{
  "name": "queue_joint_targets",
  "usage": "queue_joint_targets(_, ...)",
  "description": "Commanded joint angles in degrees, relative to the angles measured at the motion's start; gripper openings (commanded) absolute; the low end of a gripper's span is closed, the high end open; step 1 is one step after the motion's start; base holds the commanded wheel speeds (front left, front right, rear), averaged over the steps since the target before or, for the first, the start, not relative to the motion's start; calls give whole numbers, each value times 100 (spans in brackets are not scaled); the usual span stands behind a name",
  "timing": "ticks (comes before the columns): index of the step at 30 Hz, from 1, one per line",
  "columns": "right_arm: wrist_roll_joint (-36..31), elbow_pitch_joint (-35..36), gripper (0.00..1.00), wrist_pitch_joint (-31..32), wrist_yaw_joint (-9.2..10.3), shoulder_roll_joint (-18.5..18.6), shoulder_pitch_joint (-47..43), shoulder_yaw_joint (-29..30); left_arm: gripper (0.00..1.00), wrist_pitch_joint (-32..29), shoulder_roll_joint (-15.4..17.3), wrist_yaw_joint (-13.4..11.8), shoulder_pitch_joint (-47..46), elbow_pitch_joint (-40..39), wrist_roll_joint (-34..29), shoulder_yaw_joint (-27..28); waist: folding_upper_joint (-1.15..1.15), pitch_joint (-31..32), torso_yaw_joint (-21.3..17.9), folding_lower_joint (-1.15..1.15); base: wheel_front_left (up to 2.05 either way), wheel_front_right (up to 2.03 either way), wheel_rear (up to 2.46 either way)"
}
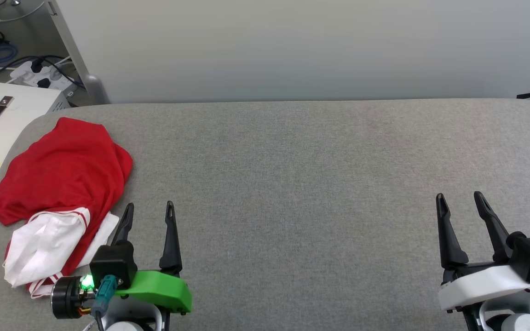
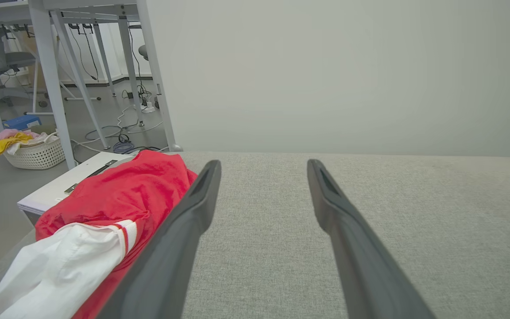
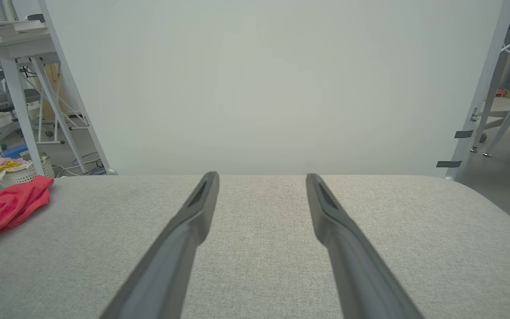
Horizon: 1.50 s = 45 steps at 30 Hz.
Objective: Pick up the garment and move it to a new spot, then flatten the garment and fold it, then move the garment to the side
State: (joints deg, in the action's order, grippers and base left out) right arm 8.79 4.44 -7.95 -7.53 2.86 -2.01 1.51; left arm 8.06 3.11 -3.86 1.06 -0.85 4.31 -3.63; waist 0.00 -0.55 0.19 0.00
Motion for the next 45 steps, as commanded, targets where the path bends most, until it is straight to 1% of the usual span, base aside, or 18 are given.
queue_joint_targets(1, 46, 55, 100, -75, 2, 2, -48, 11, 100, 55, -14, -43, -2, -22, 44, -20, 0, 0, 2, 0, 0, 0, 0)
queue_joint_targets(45, 346, 105, 100, -589, 4, 2, -225, -10, 100, 577, -22, -234, 57, 136, 247, -237, 0, -32, 40, 0, 0, 0, 0)
